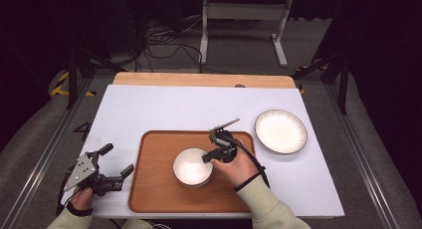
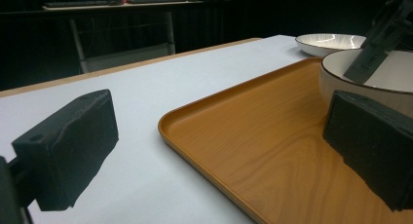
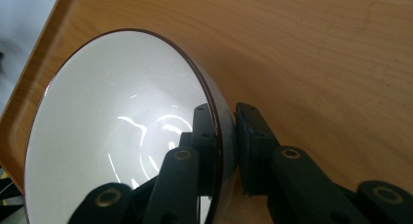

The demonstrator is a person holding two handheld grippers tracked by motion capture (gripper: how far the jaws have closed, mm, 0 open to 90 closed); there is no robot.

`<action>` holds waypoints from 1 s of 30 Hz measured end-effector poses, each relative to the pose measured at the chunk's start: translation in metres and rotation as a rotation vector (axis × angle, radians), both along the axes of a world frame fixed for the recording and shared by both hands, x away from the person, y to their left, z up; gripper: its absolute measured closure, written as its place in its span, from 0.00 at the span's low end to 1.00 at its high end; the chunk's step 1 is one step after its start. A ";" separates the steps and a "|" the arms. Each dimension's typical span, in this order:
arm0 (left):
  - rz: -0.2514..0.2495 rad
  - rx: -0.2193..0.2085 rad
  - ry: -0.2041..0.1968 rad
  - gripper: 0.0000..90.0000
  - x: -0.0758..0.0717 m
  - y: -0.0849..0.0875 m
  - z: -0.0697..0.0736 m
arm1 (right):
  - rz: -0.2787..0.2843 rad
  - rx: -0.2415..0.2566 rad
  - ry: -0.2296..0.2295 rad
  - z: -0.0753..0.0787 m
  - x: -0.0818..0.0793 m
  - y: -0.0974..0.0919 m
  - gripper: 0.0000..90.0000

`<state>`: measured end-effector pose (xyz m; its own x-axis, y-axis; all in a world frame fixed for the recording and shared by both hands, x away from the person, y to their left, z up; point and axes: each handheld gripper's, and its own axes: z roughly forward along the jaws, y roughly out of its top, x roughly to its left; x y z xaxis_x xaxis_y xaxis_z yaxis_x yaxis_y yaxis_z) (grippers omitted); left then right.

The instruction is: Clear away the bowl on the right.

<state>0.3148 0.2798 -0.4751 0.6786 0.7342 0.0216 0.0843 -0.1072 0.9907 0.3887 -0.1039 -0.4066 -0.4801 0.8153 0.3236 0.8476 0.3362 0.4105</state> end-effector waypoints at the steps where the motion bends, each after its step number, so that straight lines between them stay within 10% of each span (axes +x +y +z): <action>1: 0.000 0.000 0.000 0.00 0.000 0.000 0.000 | -0.002 0.001 0.001 0.000 0.000 0.000 0.88; 20: 0.000 0.000 -0.001 0.00 0.000 0.000 0.000 | 0.033 0.030 0.010 -0.004 0.003 -0.005 0.80; 30: 0.000 0.000 0.000 0.00 0.000 0.000 0.000 | 0.044 0.071 -0.079 0.005 0.000 -0.010 0.72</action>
<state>0.3148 0.2798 -0.4751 0.6787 0.7341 0.0216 0.0844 -0.1071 0.9907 0.3892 -0.1143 -0.4015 -0.5417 0.7689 0.3395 0.7964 0.3403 0.4999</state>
